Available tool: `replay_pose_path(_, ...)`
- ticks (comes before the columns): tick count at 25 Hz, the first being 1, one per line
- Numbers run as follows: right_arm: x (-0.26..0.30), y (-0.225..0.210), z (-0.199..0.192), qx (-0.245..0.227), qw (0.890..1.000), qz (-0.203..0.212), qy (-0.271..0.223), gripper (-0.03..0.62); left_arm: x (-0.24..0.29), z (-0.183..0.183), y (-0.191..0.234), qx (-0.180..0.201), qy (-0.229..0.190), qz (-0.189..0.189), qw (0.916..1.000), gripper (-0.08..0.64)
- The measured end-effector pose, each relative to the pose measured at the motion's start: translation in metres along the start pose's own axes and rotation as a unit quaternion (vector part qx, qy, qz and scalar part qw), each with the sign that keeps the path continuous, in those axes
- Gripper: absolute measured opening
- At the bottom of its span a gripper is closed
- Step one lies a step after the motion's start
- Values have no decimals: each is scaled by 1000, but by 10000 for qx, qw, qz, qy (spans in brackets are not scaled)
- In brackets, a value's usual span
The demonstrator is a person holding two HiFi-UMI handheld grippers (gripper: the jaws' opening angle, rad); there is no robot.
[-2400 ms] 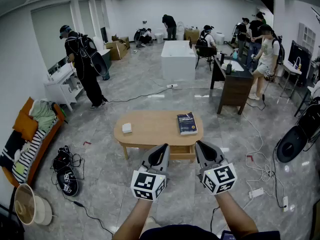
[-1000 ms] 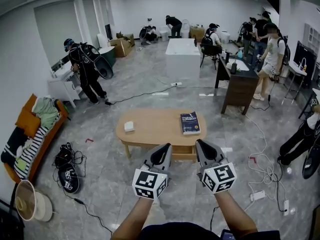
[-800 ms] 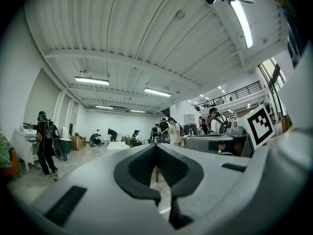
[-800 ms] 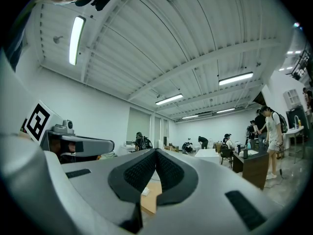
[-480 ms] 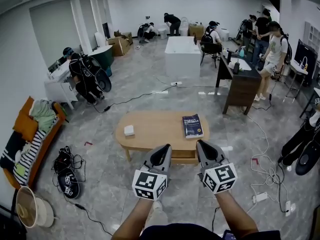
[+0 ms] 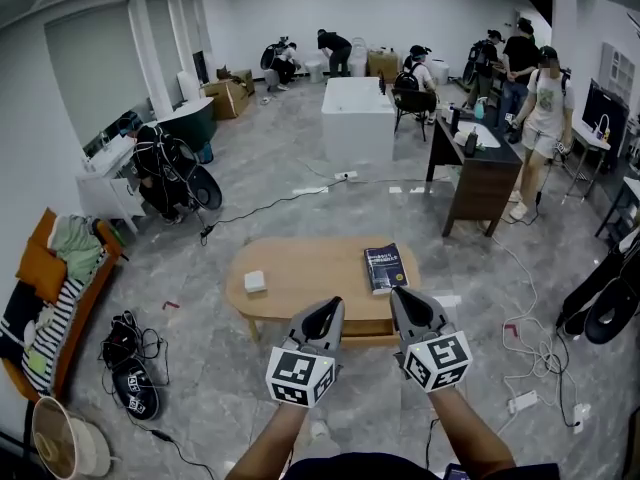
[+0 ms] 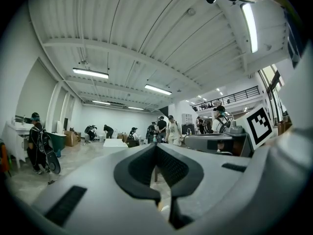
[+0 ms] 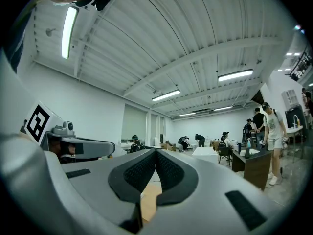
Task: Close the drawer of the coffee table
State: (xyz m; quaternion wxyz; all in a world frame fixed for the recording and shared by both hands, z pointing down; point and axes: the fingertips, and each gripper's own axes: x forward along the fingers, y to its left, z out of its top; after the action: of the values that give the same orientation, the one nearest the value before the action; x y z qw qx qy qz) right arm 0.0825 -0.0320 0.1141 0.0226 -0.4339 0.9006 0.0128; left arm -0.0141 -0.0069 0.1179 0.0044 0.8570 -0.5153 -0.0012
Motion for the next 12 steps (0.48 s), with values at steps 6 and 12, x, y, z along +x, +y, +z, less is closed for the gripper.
replay_pose_path(6, 37, -2, -3, 9, 9999, -115, 46, 12, 19, -3, 33, 14, 68, -191, 9998, 3)
replay_pose_path(12, 71, -5, -12, 11, 9995, -296, 140, 12, 36, -6, 69, -242, 36, -348, 9991, 3)
